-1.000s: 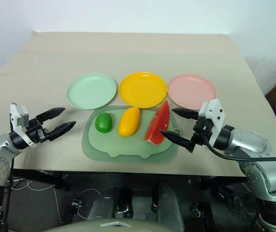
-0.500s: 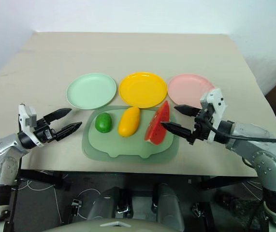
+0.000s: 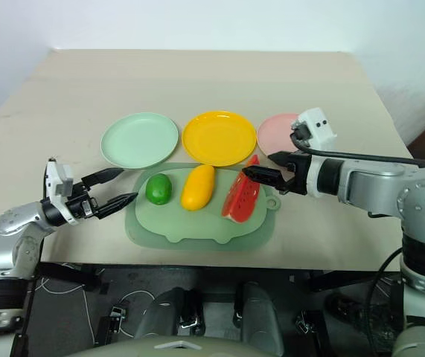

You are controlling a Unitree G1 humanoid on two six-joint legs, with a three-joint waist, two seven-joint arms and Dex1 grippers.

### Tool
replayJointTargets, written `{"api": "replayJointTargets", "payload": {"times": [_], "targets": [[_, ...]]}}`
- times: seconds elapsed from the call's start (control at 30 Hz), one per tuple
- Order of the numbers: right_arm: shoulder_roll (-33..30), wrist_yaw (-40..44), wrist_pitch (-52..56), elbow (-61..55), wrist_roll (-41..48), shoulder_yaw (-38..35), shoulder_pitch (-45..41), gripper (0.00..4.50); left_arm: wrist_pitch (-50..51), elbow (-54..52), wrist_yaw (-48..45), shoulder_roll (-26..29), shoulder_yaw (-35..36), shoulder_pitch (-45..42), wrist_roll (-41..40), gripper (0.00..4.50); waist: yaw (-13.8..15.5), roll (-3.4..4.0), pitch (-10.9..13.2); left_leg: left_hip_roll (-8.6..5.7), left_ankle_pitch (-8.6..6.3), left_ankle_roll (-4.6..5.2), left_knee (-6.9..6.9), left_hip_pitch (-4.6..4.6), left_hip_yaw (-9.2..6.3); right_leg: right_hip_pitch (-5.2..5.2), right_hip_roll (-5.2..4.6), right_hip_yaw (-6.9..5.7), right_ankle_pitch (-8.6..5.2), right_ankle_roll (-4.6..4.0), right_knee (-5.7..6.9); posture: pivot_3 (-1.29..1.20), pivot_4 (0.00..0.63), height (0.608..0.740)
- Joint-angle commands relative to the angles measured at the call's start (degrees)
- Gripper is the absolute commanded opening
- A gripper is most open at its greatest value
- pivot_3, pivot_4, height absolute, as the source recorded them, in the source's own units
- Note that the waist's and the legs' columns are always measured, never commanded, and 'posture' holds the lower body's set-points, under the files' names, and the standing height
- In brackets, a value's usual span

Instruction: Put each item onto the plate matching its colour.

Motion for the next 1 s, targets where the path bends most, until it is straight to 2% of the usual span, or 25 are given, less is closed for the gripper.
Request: {"api": "replayJointTargets", "payload": {"times": [0.03,0.13,0.33,0.67,1.0], "targets": [[1.07,-10.45,1.90,5.05,8.44,1.98,-2.47,4.50,-3.08,1.35,-1.78,-0.15,-0.37,-1.39,0.70,4.47,-0.03,0.00,0.00,0.00,0.00,0.00,0.00,0.00,0.01,-0.01,0.00,0.00,0.00,0.00,0.00,0.00,0.150,0.696],[1.18,-19.53,-1.36,7.93,17.83,5.99,-4.36,4.50,-4.29,2.88,-1.65,-1.20,-1.17,-2.28,1.41,4.47,-0.03,0.01,0.00,0.00,0.00,0.00,0.00,-0.02,0.05,-0.04,0.00,0.02,0.01,0.02,0.04,0.00,0.150,0.696],[-2.72,-34.53,-8.88,9.99,32.04,14.09,-5.66,4.50,-5.63,3.59,-1.89,-2.19,-2.25,-2.52,2.65,4.47,-0.10,0.01,0.00,0.00,0.01,0.00,0.00,-0.01,0.10,-0.05,0.01,0.04,0.09,0.14,0.08,0.00,0.150,0.696],[-1.65,-42.96,-11.04,9.23,32.67,21.96,-6.26,4.50,-1.44,-1.74,1.62,-2.79,-2.94,-3.17,2.31,4.47,-0.01,0.01,0.00,0.01,0.02,0.00,0.01,0.02,0.12,0.00,0.03,0.08,0.07,0.28,0.09,0.00,0.150,0.696],[-4.05,-43.47,-9.15,9.90,32.67,26.57,-8.82,4.50,-2.31,-0.70,1.69,-2.92,-2.51,-2.21,2.40,4.47,0.00,0.01,-0.01,0.01,0.02,0.00,0.02,0.03,0.12,0.00,0.04,0.09,0.07,0.29,0.09,0.00,0.150,0.696]]}}
